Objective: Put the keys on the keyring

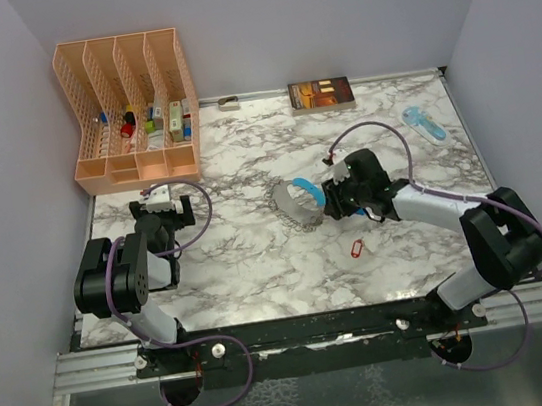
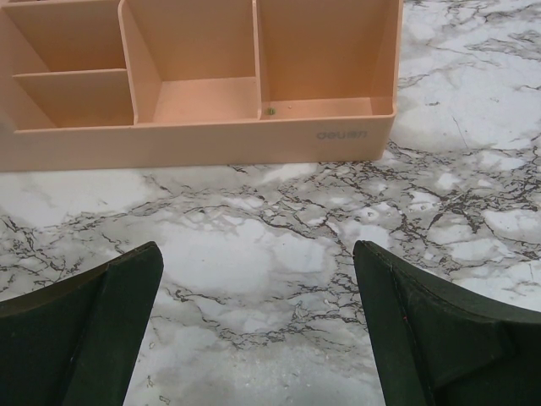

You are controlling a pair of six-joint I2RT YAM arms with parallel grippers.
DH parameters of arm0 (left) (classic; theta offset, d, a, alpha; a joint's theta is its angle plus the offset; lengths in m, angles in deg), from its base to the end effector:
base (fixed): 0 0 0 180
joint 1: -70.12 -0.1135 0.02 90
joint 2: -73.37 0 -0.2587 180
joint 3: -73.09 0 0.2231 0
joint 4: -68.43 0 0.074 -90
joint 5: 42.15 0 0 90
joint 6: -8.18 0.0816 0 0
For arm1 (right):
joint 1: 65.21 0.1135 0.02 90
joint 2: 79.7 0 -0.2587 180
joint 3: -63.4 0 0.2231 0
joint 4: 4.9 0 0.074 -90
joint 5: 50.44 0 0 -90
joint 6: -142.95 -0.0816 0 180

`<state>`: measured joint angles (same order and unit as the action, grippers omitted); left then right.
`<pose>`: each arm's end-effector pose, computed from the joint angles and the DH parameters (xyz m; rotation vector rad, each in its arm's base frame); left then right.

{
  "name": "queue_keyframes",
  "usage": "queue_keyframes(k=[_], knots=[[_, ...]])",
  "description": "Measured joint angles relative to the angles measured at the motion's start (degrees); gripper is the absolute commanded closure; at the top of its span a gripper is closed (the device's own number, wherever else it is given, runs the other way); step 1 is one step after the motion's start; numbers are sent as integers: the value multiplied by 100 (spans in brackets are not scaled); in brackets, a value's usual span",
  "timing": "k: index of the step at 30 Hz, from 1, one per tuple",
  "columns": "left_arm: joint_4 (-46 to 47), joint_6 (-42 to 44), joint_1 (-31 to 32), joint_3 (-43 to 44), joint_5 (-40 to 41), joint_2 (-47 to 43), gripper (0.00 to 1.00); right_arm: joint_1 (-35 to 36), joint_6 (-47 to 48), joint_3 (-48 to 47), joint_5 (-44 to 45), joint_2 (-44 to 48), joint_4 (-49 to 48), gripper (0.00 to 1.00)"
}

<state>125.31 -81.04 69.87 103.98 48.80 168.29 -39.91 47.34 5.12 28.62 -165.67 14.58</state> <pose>0.2943 0.0026 0.1513 -0.0046 1.6956 0.0275 0.2684 0.1440 0.1549 -0.5049 2.3764 0.4778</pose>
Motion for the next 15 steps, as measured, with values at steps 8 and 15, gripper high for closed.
queue_keyframes(k=[8,15], knots=[[-15,-2,0,0,0,0,1,551,127,-13,369,24,337,63],[-15,-2,0,0,0,0,2,654,214,-13,671,26,380,66]])
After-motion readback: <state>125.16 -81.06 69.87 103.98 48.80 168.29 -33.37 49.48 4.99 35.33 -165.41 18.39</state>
